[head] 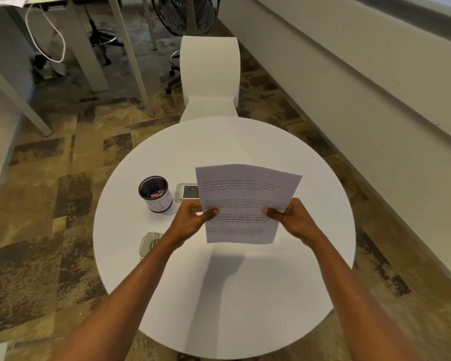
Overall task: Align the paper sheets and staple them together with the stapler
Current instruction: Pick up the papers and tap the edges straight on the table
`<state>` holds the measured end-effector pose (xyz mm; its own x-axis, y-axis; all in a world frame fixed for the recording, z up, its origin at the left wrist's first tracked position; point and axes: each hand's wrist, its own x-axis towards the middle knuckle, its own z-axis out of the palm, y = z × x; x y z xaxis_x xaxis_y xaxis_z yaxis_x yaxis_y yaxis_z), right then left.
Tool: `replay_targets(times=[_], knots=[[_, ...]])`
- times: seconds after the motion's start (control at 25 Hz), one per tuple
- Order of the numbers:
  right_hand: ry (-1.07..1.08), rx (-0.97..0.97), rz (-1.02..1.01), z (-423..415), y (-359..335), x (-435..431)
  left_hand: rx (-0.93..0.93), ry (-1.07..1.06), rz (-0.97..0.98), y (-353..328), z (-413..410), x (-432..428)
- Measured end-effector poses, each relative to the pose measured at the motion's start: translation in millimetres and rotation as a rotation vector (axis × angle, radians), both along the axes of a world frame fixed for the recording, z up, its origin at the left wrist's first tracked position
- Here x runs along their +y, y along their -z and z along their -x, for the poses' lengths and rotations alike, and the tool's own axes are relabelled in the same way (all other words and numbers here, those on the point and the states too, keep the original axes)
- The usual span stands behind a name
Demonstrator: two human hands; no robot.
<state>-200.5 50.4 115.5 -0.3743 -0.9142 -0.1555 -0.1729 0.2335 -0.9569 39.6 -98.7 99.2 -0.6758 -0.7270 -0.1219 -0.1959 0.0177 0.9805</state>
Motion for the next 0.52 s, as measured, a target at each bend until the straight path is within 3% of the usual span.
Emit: replay_targets(times=[0.16,0.32,0.52], knots=[[-0.038,0.0,-0.15,-5,39,19,-0.144,0.016,0.067,22,-6,10],[0.011,0.001,-0.123,0,45,18,-0.117,-0.024,0.097,25,-5,8],[-0.104,-0.067,-0.153,6,45,14,-0.207,0.021,0.094,30,-6,9]])
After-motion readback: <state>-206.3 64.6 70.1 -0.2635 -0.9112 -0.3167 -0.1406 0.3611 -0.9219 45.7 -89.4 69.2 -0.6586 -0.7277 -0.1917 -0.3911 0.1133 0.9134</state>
